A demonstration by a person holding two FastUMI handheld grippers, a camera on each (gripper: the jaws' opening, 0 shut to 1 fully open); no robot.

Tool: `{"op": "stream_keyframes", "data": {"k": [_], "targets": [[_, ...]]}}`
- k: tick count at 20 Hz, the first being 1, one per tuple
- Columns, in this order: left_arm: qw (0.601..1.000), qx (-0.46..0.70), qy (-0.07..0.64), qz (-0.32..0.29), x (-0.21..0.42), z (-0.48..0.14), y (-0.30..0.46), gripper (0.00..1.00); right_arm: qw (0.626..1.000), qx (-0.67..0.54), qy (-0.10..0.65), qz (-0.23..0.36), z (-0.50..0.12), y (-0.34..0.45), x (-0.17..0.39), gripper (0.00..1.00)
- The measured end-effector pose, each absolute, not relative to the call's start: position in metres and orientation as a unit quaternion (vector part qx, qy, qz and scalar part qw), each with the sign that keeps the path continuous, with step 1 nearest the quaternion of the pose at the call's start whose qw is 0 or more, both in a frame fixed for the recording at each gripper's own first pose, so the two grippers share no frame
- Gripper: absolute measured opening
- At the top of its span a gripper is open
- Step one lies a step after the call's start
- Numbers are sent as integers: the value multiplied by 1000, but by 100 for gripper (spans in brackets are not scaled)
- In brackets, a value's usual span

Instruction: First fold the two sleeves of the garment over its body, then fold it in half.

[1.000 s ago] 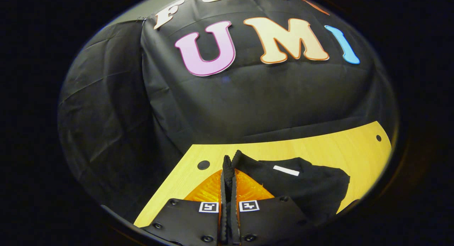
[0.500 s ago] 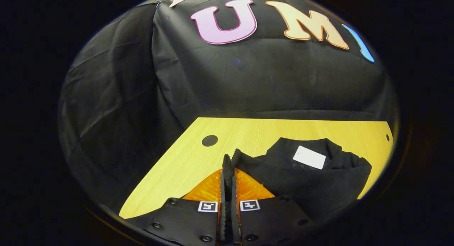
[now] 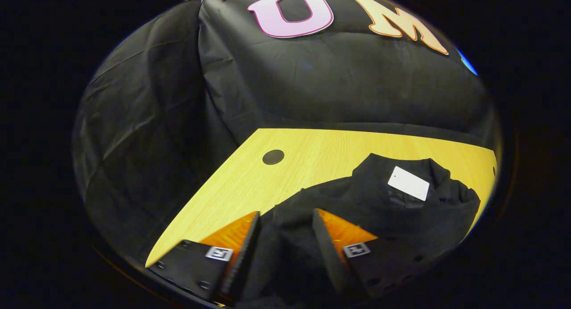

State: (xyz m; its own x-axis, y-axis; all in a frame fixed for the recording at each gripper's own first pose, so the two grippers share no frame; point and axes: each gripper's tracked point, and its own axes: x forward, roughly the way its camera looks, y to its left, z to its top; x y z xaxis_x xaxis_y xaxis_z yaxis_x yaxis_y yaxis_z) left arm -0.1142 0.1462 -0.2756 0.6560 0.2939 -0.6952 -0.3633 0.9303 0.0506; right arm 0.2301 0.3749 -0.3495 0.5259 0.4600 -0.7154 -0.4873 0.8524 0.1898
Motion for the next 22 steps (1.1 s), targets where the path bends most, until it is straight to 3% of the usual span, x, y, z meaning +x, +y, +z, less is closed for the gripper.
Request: {"op": "stream_keyframes", "data": {"k": [2, 9, 12, 13, 22], "targets": [[904, -46, 381, 187, -120, -282, 151, 95, 877, -21, 397, 269, -346, 371, 233, 99], [888, -32, 408, 210, -127, -320, 177, 95, 895, -4, 354, 273, -300, 353, 233, 95], [883, -37, 416, 214, -134, -318, 173, 95, 910, 5, 318, 266, -261, 328, 234, 94], [882, -33, 419, 214, -136, -320, 174, 95, 915, 4, 306, 263, -246, 318, 235, 99], [874, -8, 433, 220, -143, -328, 177, 94, 961, -3, 178, 212, -105, 199, 205, 94]]}}
